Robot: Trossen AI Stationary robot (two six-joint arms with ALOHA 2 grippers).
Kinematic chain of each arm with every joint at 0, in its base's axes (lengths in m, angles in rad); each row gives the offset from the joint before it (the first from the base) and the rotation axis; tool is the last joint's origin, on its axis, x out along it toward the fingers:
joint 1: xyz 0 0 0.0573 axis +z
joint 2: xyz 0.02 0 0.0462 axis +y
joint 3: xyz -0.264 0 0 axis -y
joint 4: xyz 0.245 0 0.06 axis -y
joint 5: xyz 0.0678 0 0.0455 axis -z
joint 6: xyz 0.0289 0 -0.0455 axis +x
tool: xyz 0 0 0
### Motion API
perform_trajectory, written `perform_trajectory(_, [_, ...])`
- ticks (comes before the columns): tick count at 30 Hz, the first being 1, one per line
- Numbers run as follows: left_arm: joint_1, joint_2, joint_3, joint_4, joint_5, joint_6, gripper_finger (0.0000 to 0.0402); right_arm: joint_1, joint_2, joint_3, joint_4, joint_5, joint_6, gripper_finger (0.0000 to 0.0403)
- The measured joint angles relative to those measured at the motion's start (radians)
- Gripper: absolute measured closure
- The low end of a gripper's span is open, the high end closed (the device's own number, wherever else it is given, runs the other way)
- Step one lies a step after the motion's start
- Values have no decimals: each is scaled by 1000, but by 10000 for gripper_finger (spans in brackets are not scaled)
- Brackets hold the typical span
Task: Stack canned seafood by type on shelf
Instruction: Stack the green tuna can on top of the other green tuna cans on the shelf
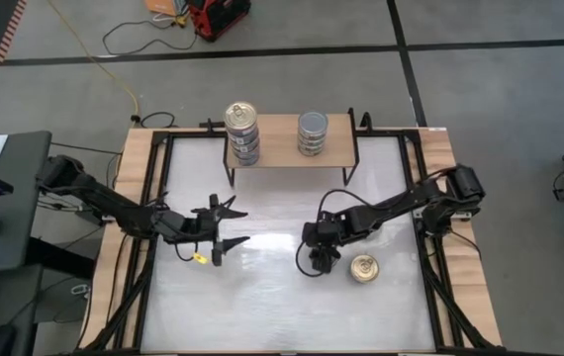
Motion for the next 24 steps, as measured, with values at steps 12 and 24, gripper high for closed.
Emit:
perform_trajectory(12, [0, 0, 0, -2, 0, 20, 113, -14, 57, 102, -86, 0, -29, 143])
perform_trajectory(24, [1, 0, 5, -14, -72, 11, 113, -19, 148, 215, -156, 5, -79, 143])
